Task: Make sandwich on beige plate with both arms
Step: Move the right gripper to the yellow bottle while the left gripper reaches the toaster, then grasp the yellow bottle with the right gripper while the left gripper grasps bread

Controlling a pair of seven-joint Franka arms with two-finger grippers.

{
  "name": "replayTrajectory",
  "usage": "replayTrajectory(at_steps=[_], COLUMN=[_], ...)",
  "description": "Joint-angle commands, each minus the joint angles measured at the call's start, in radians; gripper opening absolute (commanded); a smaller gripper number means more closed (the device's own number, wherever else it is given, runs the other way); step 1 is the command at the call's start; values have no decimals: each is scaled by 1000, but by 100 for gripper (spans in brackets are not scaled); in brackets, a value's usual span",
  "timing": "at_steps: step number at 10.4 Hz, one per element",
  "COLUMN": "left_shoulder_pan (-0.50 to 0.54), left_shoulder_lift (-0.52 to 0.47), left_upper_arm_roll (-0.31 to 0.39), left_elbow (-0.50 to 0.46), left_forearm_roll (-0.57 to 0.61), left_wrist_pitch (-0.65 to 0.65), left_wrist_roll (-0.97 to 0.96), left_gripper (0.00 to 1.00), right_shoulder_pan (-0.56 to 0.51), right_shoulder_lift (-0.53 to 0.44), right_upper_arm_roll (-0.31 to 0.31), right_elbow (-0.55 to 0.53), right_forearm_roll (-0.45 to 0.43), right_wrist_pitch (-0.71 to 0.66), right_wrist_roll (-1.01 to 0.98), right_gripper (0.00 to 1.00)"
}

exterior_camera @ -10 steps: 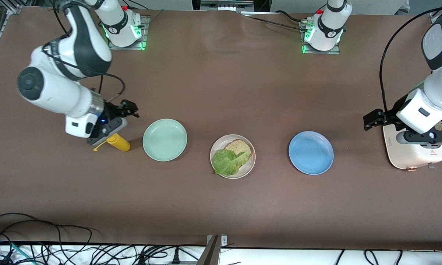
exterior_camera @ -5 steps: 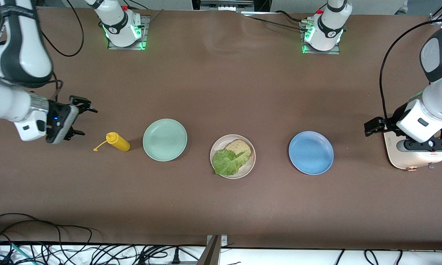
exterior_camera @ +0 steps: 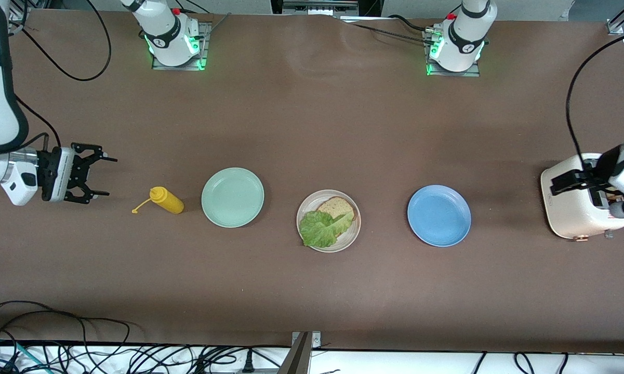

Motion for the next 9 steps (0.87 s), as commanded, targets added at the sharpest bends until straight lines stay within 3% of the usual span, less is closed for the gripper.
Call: replayTrajectory(at_steps=[1, 5, 7, 9], left_shoulder_pan=[73, 252, 305, 340], left_shoulder_lift=[10, 88, 135, 177], left_upper_arm_roll=[-6, -6, -6, -6], left_elbow=[20, 19, 19, 19], left_forearm_roll=[56, 53, 64, 98], left_wrist_pitch=[-9, -6, -4, -3], left_wrist_roll=[113, 291, 331, 336], left_gripper=[100, 100, 100, 100], right_shoulder_pan=[-40, -41, -38, -29], right_shoulder_lift=[154, 303, 372, 398], right_upper_arm_roll=[0, 0, 2, 8], right_elbow=[103, 163, 161, 155], right_forearm_roll=[98, 244, 341, 375], right_wrist_pitch=[-52, -98, -98, -98], right_wrist_roll=[-169, -359, -468, -507], right_gripper=[100, 100, 100, 100])
